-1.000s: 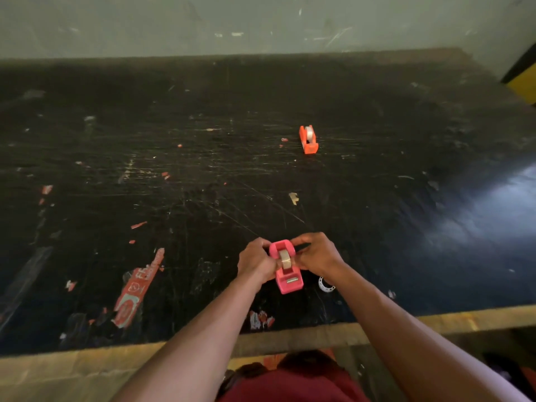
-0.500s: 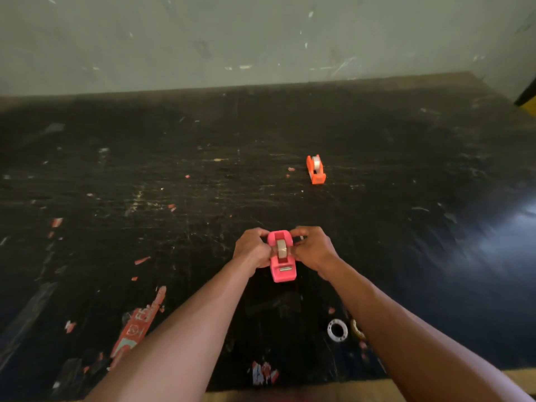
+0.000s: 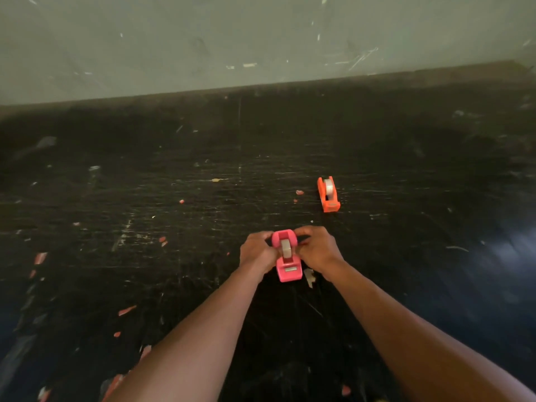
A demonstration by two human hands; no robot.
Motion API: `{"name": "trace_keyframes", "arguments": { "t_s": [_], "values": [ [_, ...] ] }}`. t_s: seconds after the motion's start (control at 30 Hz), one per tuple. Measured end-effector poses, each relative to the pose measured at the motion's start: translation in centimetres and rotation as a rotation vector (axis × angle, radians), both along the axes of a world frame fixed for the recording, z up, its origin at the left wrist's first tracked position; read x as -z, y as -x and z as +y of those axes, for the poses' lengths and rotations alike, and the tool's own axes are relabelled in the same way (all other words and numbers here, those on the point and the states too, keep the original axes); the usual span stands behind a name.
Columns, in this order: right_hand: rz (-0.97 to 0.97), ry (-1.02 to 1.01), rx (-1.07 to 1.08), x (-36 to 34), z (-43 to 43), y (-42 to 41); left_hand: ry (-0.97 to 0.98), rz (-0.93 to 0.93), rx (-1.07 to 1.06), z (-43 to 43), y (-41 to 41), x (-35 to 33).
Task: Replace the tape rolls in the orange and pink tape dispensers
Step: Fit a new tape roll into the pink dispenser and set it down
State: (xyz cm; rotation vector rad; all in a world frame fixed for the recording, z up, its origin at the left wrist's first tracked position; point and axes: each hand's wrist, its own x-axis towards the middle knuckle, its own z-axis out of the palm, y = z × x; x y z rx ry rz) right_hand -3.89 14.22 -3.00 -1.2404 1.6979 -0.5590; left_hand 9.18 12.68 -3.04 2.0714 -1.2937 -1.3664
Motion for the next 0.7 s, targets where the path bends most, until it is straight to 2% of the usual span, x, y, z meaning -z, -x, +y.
{"name": "trace_keyframes", "arguments": {
  "t_s": [0.17,0.4,0.53,0.7],
  "values": [
    [0.066,0.066,0.038,-0.1,-6.9,0.9,0.042,0.013,-0.009,-7.0,1.5,0.4],
    [0.208,0.131,0.086,0.4,-14.1,1.8,0.128,-0.005,0.101,-14.9,3.0,1.4],
    [0.293,0.085,0.081,1.7,-15.2,1.6,0.140,-0.051,0.160,-15.9,3.1,3.1],
    [0.234,0.160,0.085,2.3,-14.7,2.1,0.109,-0.047,0.192,-16.3,2.9,3.6]
  ]
}}
